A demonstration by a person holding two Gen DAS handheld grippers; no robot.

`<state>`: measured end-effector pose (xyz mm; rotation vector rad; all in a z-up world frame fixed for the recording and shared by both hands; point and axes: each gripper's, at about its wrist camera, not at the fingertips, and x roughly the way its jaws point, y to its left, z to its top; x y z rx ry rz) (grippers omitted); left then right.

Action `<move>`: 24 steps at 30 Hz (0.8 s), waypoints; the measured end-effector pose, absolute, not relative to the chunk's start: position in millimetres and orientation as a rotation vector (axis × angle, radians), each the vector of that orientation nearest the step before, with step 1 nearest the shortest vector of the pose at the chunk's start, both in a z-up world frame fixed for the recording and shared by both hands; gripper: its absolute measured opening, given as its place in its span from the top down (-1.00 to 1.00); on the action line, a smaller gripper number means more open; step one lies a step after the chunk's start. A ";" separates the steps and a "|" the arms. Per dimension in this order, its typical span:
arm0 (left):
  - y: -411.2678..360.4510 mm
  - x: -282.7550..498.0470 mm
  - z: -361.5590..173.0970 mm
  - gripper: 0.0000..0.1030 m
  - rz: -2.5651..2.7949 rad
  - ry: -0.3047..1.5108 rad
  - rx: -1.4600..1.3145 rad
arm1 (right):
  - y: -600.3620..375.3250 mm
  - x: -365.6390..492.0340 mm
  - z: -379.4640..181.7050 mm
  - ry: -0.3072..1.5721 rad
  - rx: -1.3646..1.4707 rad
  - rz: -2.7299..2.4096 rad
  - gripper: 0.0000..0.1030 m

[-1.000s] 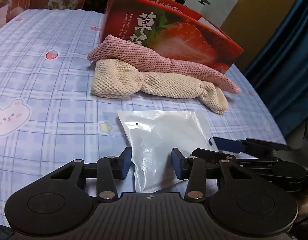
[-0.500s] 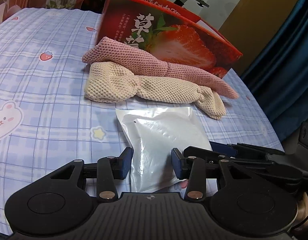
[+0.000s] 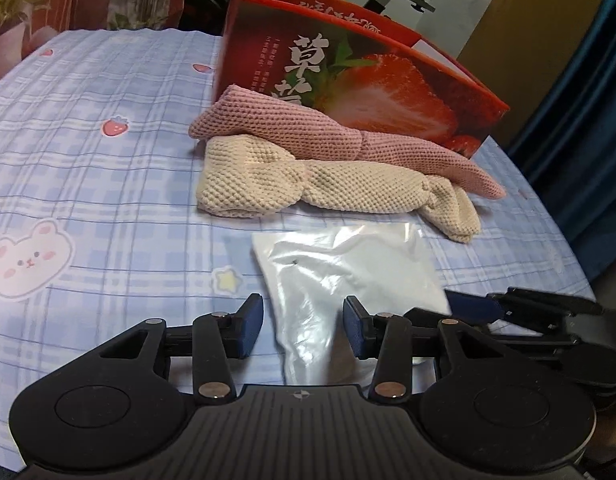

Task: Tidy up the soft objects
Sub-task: 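Lift the white pouch with the right tool and carry it over the box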

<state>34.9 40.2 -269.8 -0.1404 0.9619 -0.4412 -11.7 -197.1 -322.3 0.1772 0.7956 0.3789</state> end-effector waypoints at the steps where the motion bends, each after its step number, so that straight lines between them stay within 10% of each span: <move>1: 41.1 36.8 -270.8 0.12 -0.457 0.966 -0.175 | -197.1 -12.0 -322.6 0.794 0.180 0.380 0.29; 24: 39.8 33.5 -241.3 0.03 -0.496 0.893 -0.287 | -201.4 -9.4 -299.8 0.711 0.194 0.392 0.33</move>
